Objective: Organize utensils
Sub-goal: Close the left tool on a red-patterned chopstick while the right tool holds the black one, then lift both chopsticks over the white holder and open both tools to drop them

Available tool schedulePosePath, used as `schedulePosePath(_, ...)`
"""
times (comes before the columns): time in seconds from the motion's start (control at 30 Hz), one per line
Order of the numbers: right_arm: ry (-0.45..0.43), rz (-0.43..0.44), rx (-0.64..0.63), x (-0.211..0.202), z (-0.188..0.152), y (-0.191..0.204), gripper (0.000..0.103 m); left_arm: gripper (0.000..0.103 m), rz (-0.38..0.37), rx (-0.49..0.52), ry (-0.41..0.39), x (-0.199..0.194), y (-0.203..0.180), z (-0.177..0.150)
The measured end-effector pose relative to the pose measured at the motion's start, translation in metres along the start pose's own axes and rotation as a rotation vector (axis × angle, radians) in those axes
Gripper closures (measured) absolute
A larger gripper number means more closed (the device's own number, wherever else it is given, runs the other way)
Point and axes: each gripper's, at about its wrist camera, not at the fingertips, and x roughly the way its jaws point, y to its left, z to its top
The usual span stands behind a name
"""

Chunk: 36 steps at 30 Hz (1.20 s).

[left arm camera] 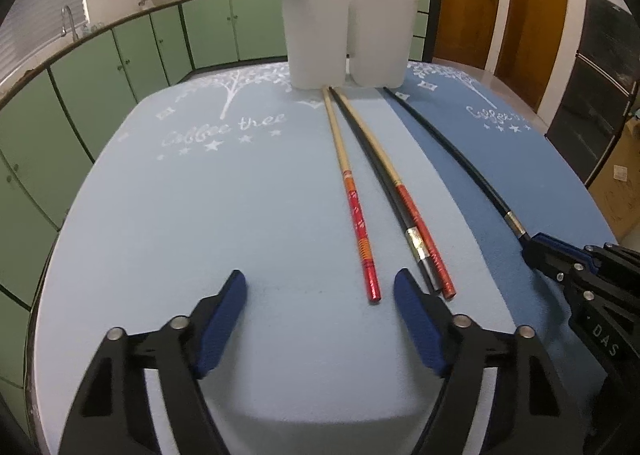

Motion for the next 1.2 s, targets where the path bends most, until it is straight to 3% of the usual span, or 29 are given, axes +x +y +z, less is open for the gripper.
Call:
schedulePosePath(0.27,0.003,0.031,0.014,0.002,0.0,-0.004,0.095,0.068,-0.014,-0.003,-0.019,-0.002,-0.01,0.001)
schedulePosePath(0.33,0.002,0.025,0.009,0.002,0.0,-0.003,0.095,0.084,-0.025,-0.003,-0.02,-0.002,-0.012,0.001)
schedulePosePath(0.47,0.001,0.024,0.011,0.002,0.0,-0.004,0.096,0.095,-0.023,0.008,-0.019,-0.002,-0.019,0.001)
schedulePosePath(0.87,-0.002,0.04,0.026,0.001,0.0,-0.008,0.097,0.097,-0.027,-0.014,-0.028,-0.006,-0.016,0.001)
schedulePosePath(1.2,-0.024,0.04,0.024,-0.013,0.006,-0.008,0.097,0.097,-0.012,0.004,-0.089,-0.04,-0.008,0.011)
